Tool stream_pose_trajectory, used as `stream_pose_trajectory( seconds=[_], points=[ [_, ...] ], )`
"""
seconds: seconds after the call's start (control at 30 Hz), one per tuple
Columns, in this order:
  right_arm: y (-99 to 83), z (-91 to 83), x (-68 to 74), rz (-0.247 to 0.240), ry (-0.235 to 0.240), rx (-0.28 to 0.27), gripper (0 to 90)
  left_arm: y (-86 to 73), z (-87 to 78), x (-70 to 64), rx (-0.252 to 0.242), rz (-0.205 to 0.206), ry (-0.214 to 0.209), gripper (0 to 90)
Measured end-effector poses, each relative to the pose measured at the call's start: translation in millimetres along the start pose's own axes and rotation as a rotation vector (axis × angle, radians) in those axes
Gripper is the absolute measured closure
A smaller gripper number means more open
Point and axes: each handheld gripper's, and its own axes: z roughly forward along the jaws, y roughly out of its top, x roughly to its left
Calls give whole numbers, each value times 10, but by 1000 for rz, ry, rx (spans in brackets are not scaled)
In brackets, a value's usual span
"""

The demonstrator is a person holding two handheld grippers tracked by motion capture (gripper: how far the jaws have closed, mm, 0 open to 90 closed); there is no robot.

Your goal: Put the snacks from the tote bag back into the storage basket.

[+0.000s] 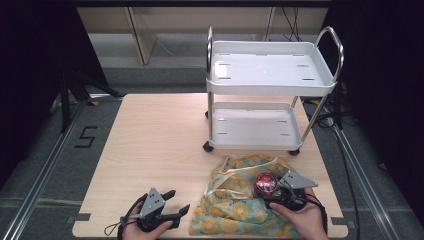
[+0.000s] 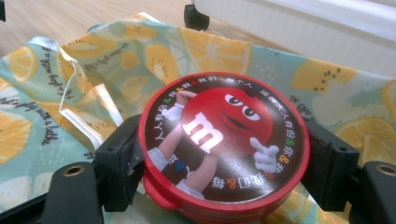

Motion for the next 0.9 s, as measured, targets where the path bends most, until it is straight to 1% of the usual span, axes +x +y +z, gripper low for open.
stream_pose_trajectory(
  seconds=[0.03,0.07,0.1,0.13,0.17,0.2,0.23,0.27,0.3,0.33,0.37,0.4,0.43,0.47,0.5,0.53,0.57,0.6,0.63,0.67,0.7,0.77,0.8,0.83,0.87,0.9],
  points=[
    [0,0,0,0,0,0,266,0,0,0,0,0,0,304],
    [3,-24,40,55,-7,15,267,0,-2,1,-1,1,0,304],
    [7,-23,34,48,-7,7,267,0,-3,1,-2,1,1,304],
    [11,-28,30,41,-17,-1,267,-2,1,3,-7,1,-2,304],
    [16,-42,46,64,-6,16,267,-2,-1,3,-4,1,-1,304],
    [27,-38,14,24,-19,-3,267,0,-11,-6,4,2,11,304],
    [30,-41,25,37,-13,2,267,0,-11,-6,4,2,11,304],
    [30,-41,25,37,-13,2,267,-1,-10,-6,0,2,9,304],
    [33,-37,14,16,-25,-16,267,-2,-5,-1,-5,3,4,304],
    [44,-59,53,61,-24,-3,267,-2,-4,-1,-6,2,3,304],
    [50,-65,53,64,-23,-1,267,-2,-4,0,-6,2,3,304],
    [54,-64,43,49,-29,-12,267,1,-12,-6,2,2,12,304],
    [54,-64,43,49,-29,-12,267,0,-10,-6,1,1,11,304],
    [58,-72,49,65,-26,-7,267,-4,-1,1,-8,1,2,304],
    [58,-72,49,65,-26,-7,267,-3,-3,-2,-5,0,6,304],
    [67,-79,64,76,-31,-12,267,-3,-6,-4,-6,-1,3,304],
    [74,-72,26,37,-28,-21,267,2,-8,3,-5,16,1,304],
    [81,-78,37,45,-27,-23,267,6,-17,0,5,21,10,304],
    [81,-78,37,45,-27,-23,267,6,-17,0,5,21,10,304],
    [100,-84,28,30,-34,-37,267,3,-11,2,-4,17,5,304],
    [108,-88,32,38,-29,-40,267,6,-19,-1,3,19,12,304],
    [119,-103,38,40,-35,-37,267,5,-17,-1,-1,18,11,303],
    [138,-99,44,42,-24,-50,267,-1,-12,-22,-9,-14,12,303],
    [146,-119,63,60,-35,-40,266,-2,-7,-18,-13,-13,7,303],
    [153,-121,70,71,-32,-40,267,-2,-7,-18,-13,-13,7,302],
    [153,-121,70,71,-32,-40,267,0,-13,-20,-8,-9,11,302]
  ],
)
